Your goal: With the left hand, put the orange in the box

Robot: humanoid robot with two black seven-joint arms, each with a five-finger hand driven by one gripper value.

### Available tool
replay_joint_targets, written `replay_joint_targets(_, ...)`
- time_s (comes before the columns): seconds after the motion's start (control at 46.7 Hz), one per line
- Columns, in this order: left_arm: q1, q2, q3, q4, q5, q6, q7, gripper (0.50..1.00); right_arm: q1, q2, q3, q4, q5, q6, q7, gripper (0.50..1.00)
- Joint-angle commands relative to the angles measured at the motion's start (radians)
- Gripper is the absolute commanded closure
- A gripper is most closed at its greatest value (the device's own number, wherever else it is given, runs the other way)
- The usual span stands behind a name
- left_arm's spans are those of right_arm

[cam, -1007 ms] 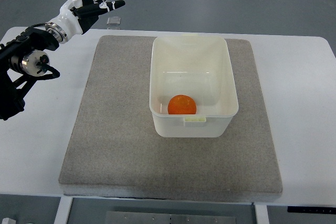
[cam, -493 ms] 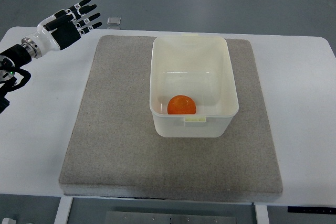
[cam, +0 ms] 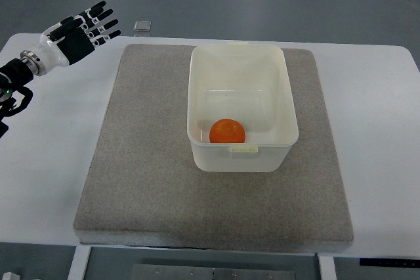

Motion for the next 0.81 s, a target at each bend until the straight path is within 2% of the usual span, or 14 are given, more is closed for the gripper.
replay_joint_targets(0.0, -0.003, -0.004, -0.003, 0.001, 0.0, 0.0, -0.001, 0.504, 0.0, 0.0, 0.0, 0.0, 0.0, -0.001, -0.001, 0.568)
replay_joint_targets(0.793, -0.005, -0.007, -0.065, 0.001, 0.0, 0.0, -0.001, 0.504, -0.003, 0.0, -0.002, 0.009, -0.001, -0.004, 0.002, 0.568)
